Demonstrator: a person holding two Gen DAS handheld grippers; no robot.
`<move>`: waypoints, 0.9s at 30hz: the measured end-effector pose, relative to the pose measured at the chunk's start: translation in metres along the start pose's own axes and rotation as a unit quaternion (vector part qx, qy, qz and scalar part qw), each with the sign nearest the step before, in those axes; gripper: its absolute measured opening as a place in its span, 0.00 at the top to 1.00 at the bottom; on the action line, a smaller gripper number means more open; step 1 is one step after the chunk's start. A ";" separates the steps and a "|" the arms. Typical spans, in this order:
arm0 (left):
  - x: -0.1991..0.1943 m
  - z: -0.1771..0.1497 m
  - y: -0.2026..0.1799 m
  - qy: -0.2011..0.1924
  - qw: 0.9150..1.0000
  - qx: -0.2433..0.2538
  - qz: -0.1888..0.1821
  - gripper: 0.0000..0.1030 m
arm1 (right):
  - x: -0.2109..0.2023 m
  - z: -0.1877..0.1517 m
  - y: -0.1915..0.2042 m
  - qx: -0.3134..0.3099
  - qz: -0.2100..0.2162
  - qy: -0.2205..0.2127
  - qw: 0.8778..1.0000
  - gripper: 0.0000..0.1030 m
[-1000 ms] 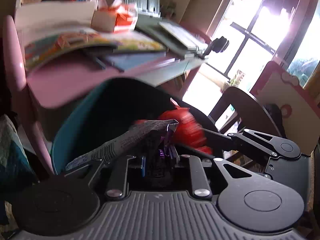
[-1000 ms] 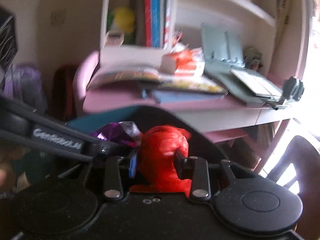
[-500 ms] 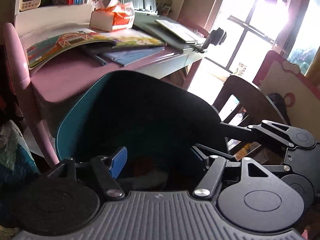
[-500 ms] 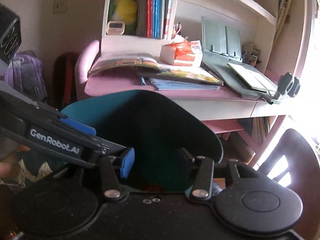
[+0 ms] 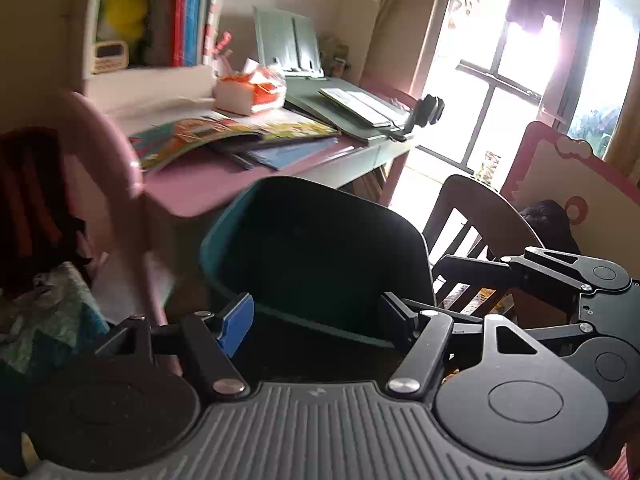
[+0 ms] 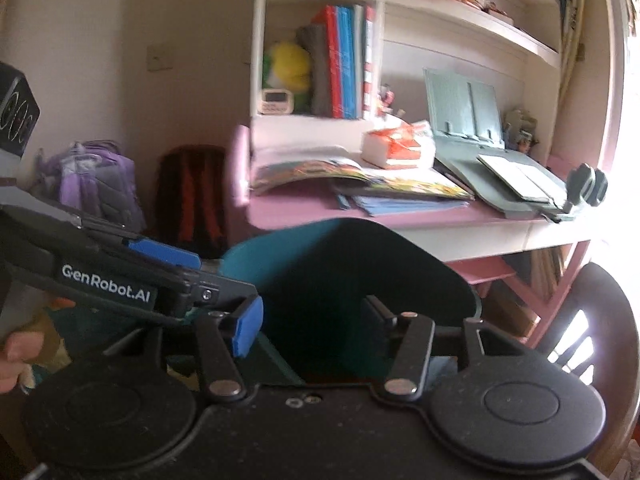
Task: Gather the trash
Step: 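Swing both empty grippers back toward the trash pile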
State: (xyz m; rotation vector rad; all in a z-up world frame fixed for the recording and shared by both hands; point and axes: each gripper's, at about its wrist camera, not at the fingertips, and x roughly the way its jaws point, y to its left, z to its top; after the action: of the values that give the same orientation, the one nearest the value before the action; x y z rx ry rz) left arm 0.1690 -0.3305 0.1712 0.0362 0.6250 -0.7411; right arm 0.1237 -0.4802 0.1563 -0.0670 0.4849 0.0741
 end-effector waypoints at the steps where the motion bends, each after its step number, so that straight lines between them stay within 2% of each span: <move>1: -0.008 -0.003 0.002 -0.003 1.000 0.001 0.005 0.33 | -0.004 0.001 0.008 -0.004 0.006 -0.002 1.000 0.46; 9: -0.075 -0.038 0.032 -0.023 0.999 -0.005 0.044 0.27 | -0.020 -0.003 0.063 -0.012 0.058 -0.005 0.998 0.44; 15: -0.116 -0.075 0.070 -0.029 0.996 -0.022 0.081 0.22 | -0.023 -0.013 0.109 -0.025 0.105 -0.002 0.994 0.43; 21: -0.137 -0.122 0.119 -0.020 0.990 -0.052 0.127 0.20 | -0.004 -0.032 0.153 -0.026 0.156 0.014 0.987 0.43; 27: -0.137 -0.170 0.181 -0.003 0.983 -0.092 0.159 0.19 | 0.041 -0.058 0.194 -0.024 0.199 0.051 0.978 0.42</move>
State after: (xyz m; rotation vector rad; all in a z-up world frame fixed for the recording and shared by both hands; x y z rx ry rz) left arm 0.1193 -0.0688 0.0737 -0.0355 0.6612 -0.3726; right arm 0.1163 -0.2901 0.0771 -0.0192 0.5939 0.4777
